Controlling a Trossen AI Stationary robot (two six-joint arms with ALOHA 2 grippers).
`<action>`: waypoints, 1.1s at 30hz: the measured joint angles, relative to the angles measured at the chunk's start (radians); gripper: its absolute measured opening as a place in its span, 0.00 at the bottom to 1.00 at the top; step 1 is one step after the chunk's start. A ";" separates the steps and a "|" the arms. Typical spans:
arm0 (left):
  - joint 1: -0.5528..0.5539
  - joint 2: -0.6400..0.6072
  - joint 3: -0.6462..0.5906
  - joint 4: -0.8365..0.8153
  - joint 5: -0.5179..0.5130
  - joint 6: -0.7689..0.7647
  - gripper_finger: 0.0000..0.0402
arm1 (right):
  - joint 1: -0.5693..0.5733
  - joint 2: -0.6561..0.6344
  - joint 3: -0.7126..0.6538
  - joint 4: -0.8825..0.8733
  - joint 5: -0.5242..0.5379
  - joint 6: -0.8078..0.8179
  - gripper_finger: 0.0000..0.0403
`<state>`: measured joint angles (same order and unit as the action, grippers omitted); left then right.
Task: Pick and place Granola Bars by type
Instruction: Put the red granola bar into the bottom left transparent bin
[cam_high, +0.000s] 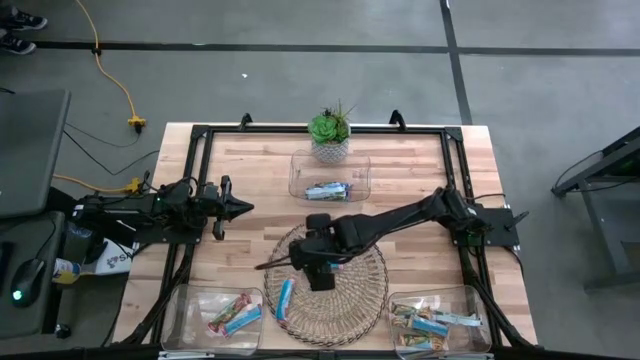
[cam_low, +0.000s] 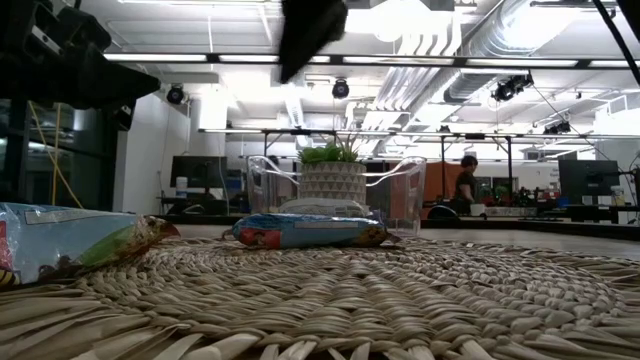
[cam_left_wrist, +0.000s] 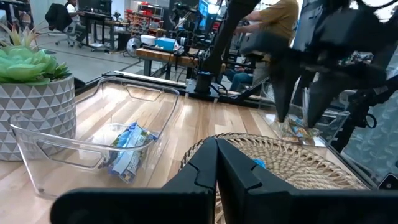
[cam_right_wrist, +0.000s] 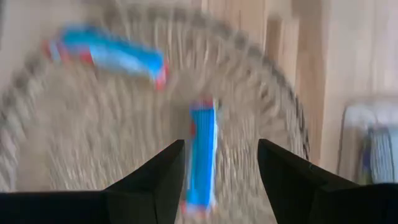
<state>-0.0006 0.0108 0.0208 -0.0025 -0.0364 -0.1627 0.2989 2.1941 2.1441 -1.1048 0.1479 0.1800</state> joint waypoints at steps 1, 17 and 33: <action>0.000 0.000 0.000 0.000 0.000 0.000 0.00 | 0.005 0.001 0.000 -0.035 0.000 0.000 0.46; 0.000 0.000 0.000 0.000 0.000 0.000 0.00 | 0.059 -0.010 -0.425 0.074 -0.257 0.080 0.46; 0.000 0.000 0.000 0.000 0.000 0.000 0.00 | 0.064 -0.069 -0.475 -0.003 -0.142 0.043 0.46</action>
<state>-0.0003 0.0105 0.0210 -0.0025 -0.0364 -0.1624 0.3630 2.1247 1.6695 -1.1076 0.0058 0.2225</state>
